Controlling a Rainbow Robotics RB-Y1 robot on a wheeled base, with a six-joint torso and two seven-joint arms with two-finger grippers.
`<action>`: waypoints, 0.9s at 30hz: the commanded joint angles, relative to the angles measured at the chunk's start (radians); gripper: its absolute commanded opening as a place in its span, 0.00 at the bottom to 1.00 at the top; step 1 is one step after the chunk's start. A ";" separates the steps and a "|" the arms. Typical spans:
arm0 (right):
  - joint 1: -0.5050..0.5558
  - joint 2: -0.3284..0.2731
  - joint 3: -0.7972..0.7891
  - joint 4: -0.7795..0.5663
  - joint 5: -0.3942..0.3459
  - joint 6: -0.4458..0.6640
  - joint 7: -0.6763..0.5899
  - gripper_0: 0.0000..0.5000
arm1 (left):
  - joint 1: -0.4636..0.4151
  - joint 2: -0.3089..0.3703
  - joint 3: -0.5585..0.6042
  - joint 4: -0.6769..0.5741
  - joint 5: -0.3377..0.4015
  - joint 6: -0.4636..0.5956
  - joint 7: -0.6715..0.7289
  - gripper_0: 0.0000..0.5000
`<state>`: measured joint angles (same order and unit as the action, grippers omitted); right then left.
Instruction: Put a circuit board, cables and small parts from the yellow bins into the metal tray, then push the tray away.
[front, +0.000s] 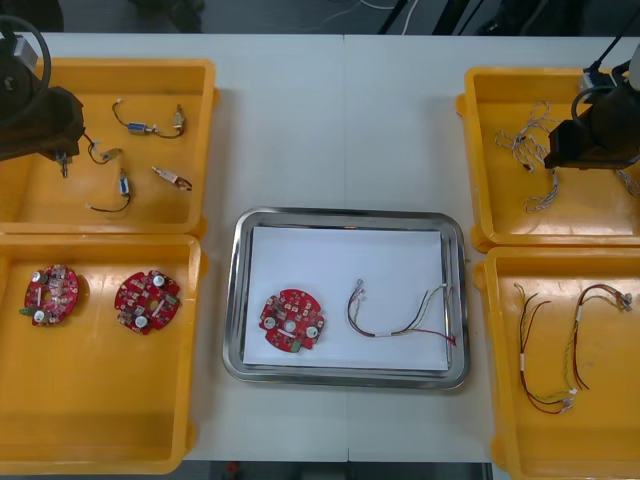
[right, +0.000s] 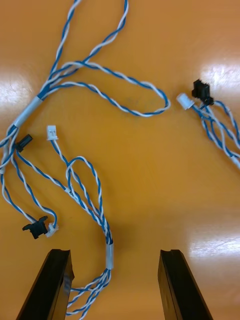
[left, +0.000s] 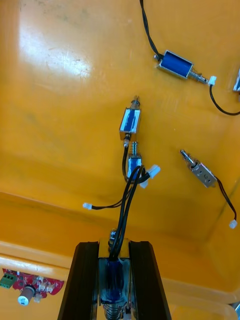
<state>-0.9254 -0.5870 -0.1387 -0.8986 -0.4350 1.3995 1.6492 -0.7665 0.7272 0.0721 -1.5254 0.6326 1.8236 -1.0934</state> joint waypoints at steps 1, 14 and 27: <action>-0.049 0.021 0.010 0.023 0.007 -0.020 -0.026 1.00 | 0.004 0.014 0.003 0.031 -0.007 -0.049 -0.149 0.00; -0.007 0.038 0.010 0.032 -0.001 -0.068 -0.022 1.00 | 0.004 0.014 -0.011 0.113 -0.019 -0.130 -0.203 0.00; 0.028 0.038 0.010 0.032 -0.013 -0.085 -0.016 0.99 | 0.004 0.014 -0.034 0.231 -0.039 -0.251 -0.301 0.00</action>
<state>-0.9145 -0.5546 -0.1383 -0.8513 -0.4375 1.3304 1.6492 -0.7664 0.7272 0.0677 -1.3096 0.6082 1.6129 -1.3032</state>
